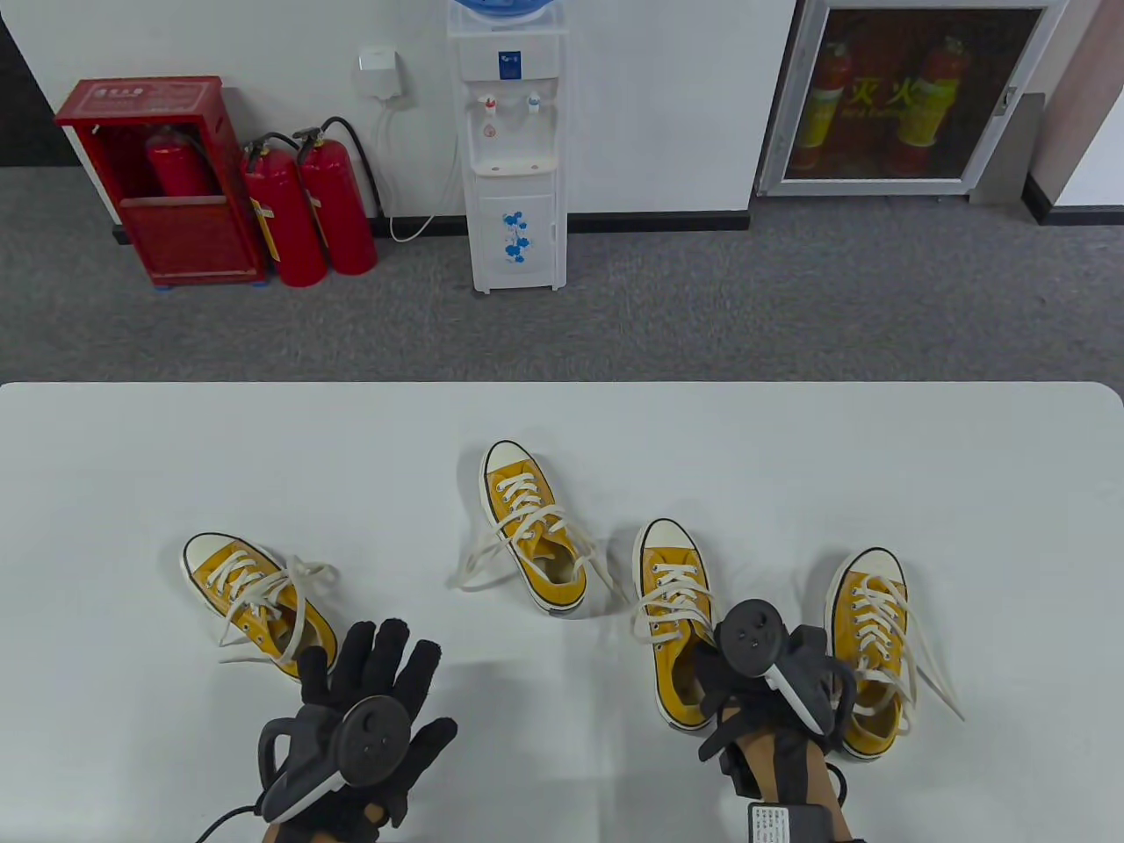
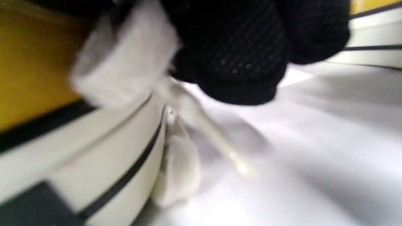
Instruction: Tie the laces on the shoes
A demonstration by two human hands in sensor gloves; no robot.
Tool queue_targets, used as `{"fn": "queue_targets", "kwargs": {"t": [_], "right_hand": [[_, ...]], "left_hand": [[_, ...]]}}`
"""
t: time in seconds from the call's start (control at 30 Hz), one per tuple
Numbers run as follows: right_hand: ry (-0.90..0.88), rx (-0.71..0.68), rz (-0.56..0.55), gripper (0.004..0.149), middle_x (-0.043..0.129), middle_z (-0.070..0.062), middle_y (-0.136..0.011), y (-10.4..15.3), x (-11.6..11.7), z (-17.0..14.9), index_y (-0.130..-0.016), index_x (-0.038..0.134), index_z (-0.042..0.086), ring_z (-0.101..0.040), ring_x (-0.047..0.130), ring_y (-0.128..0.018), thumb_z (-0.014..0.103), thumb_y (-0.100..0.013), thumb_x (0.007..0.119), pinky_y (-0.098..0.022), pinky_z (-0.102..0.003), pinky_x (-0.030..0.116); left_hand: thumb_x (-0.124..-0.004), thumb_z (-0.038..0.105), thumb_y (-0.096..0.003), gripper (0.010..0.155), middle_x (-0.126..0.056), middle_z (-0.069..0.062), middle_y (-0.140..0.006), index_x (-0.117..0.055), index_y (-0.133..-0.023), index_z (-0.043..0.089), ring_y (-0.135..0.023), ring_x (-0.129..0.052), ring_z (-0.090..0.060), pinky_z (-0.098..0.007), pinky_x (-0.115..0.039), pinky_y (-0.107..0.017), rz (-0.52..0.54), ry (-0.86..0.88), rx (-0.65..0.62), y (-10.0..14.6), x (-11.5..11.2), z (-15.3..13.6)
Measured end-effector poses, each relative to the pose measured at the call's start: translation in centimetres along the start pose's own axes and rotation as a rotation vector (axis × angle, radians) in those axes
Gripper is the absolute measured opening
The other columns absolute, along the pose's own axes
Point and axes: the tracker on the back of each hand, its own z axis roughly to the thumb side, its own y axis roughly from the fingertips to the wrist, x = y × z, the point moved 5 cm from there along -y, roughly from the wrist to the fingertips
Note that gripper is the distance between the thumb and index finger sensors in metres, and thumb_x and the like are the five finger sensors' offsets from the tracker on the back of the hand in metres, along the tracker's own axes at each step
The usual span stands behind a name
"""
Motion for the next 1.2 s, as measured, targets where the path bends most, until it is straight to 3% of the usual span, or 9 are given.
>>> {"fn": "queue_targets", "kwargs": {"t": [0.33,0.7,0.93,1.2], "right_hand": [[-0.067,-0.062,-0.107,0.041,0.097,-0.002,-0.051,1.4,-1.8,0.1,-0.062,0.092,0.019,-0.011,0.1,-0.024,0.052,-0.044,0.076,-0.029,-0.04,0.086],[-0.193,-0.129,-0.253,0.041,0.103,0.002,-0.033,4.8,-4.7,1.1,-0.049,0.099,0.02,-0.001,0.102,-0.004,0.056,-0.042,0.079,-0.013,-0.032,0.093],[-0.199,-0.188,-0.309,0.042,0.106,0.004,-0.023,6.5,-4.9,3.2,-0.041,0.102,0.02,0.002,0.104,0.007,0.055,-0.042,0.079,-0.006,-0.03,0.095],[-0.202,-0.257,-0.307,0.04,0.108,0.003,-0.023,7.4,-3.4,6.1,-0.039,0.103,0.02,0.002,0.106,0.007,0.053,-0.042,0.08,-0.005,-0.031,0.096]], "left_hand": [[-0.057,0.069,-0.0462,0.083,-0.02,-0.008,-0.129,-0.032,-0.117,0.034,-0.119,-0.015,-0.045,-0.079,-0.007,-0.07,-0.003,0.004,-0.001,0.0,0.0,0.0],[-0.057,0.069,-0.0462,0.083,-0.02,-0.009,-0.129,-0.032,-0.117,0.034,-0.119,-0.015,-0.045,-0.079,-0.007,-0.07,-0.008,0.007,-0.005,0.1,-0.1,0.1],[-0.057,0.069,-0.0462,0.083,-0.02,-0.009,-0.129,-0.032,-0.117,0.034,-0.119,-0.015,-0.045,-0.079,-0.007,-0.07,-0.014,0.017,-0.001,0.0,-0.3,0.0],[-0.057,0.07,-0.0462,0.083,-0.02,-0.009,-0.129,-0.032,-0.117,0.034,-0.119,-0.015,-0.045,-0.079,-0.007,-0.07,-0.024,0.021,0.002,0.0,-0.3,0.1]]}}
